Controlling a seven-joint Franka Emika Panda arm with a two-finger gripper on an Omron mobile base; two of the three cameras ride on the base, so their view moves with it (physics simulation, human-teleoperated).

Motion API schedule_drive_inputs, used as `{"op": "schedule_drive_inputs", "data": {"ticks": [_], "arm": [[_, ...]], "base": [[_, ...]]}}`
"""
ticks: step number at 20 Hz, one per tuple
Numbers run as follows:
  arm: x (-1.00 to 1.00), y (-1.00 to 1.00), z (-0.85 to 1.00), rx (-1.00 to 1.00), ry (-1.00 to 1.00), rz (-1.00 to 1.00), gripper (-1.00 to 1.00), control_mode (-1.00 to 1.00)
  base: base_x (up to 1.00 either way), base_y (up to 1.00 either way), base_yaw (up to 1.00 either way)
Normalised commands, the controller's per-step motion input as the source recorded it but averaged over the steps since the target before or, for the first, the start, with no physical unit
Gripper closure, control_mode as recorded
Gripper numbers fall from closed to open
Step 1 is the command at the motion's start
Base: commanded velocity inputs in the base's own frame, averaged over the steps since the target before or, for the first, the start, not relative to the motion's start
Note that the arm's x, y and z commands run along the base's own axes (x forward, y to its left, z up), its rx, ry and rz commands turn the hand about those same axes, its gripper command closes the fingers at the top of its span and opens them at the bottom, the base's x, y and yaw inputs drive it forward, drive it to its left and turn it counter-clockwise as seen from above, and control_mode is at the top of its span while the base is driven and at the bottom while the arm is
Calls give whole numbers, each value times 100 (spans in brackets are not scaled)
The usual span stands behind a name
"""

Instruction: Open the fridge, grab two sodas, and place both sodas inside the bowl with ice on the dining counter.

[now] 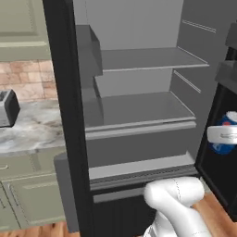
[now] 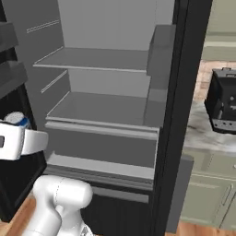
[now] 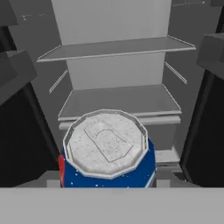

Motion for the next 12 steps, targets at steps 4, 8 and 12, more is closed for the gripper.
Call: {"op": "schedule_drive_inputs", "data": {"ticks": [4,8,12], "arm": [[0,0,0,0,0,0,100,100],[0,0,0,0,0,0,100,100],[0,0,0,0,0,0,100,100]], "base": [[-100,-1,-10],[-95,-16,-36],[-61,-12,-52]]}}
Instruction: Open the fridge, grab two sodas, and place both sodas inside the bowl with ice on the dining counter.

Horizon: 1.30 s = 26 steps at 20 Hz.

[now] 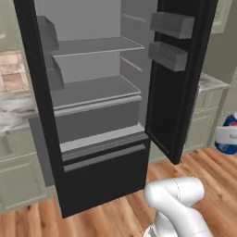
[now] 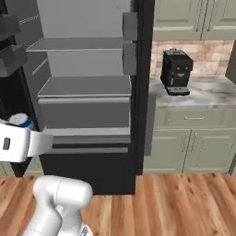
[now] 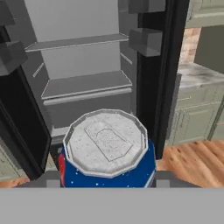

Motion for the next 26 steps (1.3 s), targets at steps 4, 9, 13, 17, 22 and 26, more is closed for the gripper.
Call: {"op": "schedule_drive_inputs", "data": {"ticks": [4,9,13,17,22,26], "arm": [[0,0,0,0,0,0,100,100],[0,0,0,0,0,0,100,100],[0,0,0,0,0,0,100,100],[0,0,0,0,0,0,100,100],[0,0,0,0,0,0,100,100],[0,0,0,0,0,0,100,100]], "base": [[-47,-5,-58],[-42,-9,-59],[-28,-22,-58],[-3,-28,-61],[24,-34,-59],[42,-22,-56]]}}
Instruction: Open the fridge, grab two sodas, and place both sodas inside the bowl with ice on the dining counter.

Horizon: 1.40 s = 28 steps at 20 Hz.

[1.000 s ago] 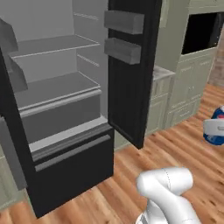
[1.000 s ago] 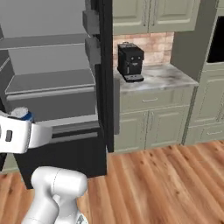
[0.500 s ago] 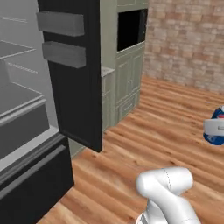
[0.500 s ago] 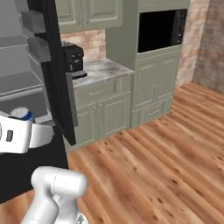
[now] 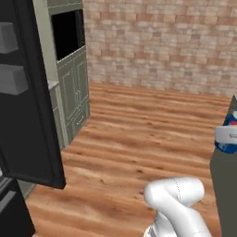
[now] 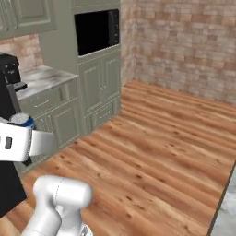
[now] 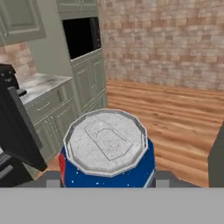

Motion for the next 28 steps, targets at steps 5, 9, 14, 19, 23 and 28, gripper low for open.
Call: {"op": "schedule_drive_inputs", "data": {"ticks": [5,9,14,19,23,28], "arm": [[0,0,0,0,0,0,100,100],[0,0,0,0,0,0,100,100],[0,0,0,0,0,0,100,100],[0,0,0,0,0,0,100,100],[0,0,0,0,0,0,100,100],[0,0,0,0,0,0,100,100]], "base": [[85,0,-44],[100,0,-35],[100,2,-30],[100,14,-28],[100,27,-25],[100,33,-23]]}}
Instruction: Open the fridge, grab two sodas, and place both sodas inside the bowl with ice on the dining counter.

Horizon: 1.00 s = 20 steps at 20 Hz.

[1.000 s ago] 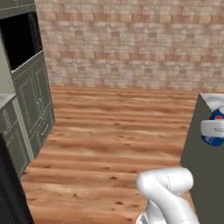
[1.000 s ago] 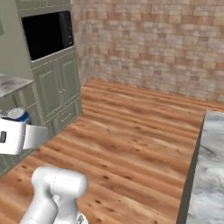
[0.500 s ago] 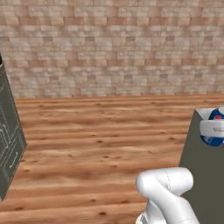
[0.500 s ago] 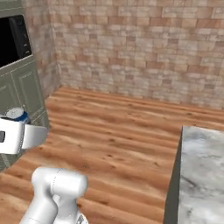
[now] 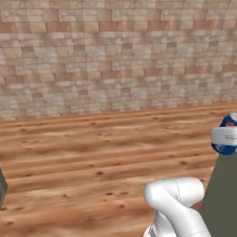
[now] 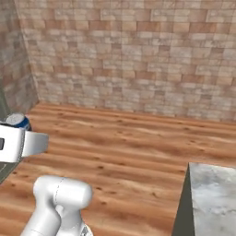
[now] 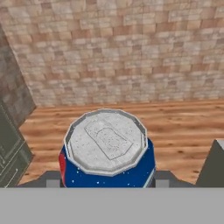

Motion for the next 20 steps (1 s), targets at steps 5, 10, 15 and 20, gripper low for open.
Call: {"op": "schedule_drive_inputs", "data": {"ticks": [5,10,15,20], "arm": [[0,0,0,0,0,0,100,100],[0,0,0,0,0,0,100,100],[0,0,0,0,0,0,100,100],[0,0,0,0,0,0,100,100]], "base": [[100,31,-27],[57,13,-48],[28,9,-59],[21,25,-61]]}}
